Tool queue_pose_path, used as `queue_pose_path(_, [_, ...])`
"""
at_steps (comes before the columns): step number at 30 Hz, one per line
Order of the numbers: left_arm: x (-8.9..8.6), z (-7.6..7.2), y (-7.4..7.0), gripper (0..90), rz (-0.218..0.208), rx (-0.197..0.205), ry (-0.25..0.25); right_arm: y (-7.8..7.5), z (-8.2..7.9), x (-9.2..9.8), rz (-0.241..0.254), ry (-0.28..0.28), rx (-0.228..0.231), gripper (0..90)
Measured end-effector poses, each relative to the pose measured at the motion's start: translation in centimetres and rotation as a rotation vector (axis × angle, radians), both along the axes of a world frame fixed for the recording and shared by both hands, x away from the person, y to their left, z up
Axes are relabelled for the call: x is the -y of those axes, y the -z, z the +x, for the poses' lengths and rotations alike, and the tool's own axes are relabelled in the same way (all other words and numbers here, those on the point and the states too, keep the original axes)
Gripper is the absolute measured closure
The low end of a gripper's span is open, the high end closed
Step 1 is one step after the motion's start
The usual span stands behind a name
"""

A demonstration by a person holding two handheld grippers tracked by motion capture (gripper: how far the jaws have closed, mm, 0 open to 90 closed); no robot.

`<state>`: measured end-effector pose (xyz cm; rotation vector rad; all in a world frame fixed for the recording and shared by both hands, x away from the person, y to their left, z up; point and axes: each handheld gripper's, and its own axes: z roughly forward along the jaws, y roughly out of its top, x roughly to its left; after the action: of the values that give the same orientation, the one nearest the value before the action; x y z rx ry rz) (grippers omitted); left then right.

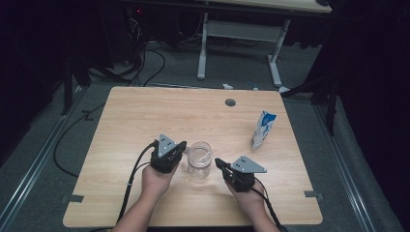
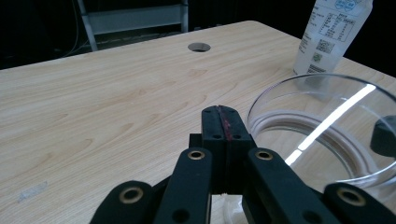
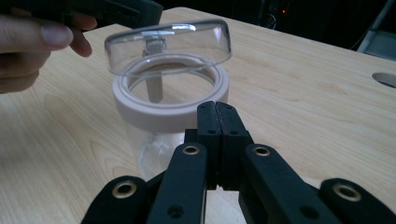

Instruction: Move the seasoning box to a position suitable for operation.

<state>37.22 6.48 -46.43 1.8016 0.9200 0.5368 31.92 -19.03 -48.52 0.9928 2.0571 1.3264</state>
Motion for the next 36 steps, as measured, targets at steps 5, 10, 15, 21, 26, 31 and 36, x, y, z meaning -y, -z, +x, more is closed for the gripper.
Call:
queue_pose_path(5, [0.0, 0.1, 0.0, 90.0, -0.007, -0.001, 0.001, -0.7, 0.2, -0.5, -0.002, -0.012, 0.015, 89.4])
queue_pose_path(10, [-0.1, 0.1, 0.1, 90.0, -0.016, 0.0, 0.004, -0.7, 0.4, -1.2, -0.016, -0.023, 0.009, 89.4])
queue_pose_path(15, [-0.6, -0.4, 0.1, 89.9, -0.015, 0.014, 0.008, -1.1, 0.3, -1.5, -0.006, -0.034, 0.02, 89.5])
queue_pose_path(21, [-2.0, -2.6, 0.4, 83.4, -0.044, 0.013, 0.02, -1.5, 0.2, -1.7, 0.006, -0.026, 0.01, 89.6])
queue_pose_path(26, [-2.4, -3.4, 1.3, 76.0, -0.042, -0.044, 0.043, -1.6, 0.2, -1.8, 0.02, -0.02, 0.002, 89.5])
queue_pose_path(31, [-2.3, -4.7, 2.2, 60.0, -0.037, -0.041, 0.078, -1.9, 0.0, -1.9, 0.029, -0.018, 0.002, 87.6])
queue_pose_path(36, [-1.6, -5.3, 2.4, 60.0, -0.059, -0.036, 0.109, -1.9, 0.0, -2.0, 0.033, -0.023, 0.0, 87.2])
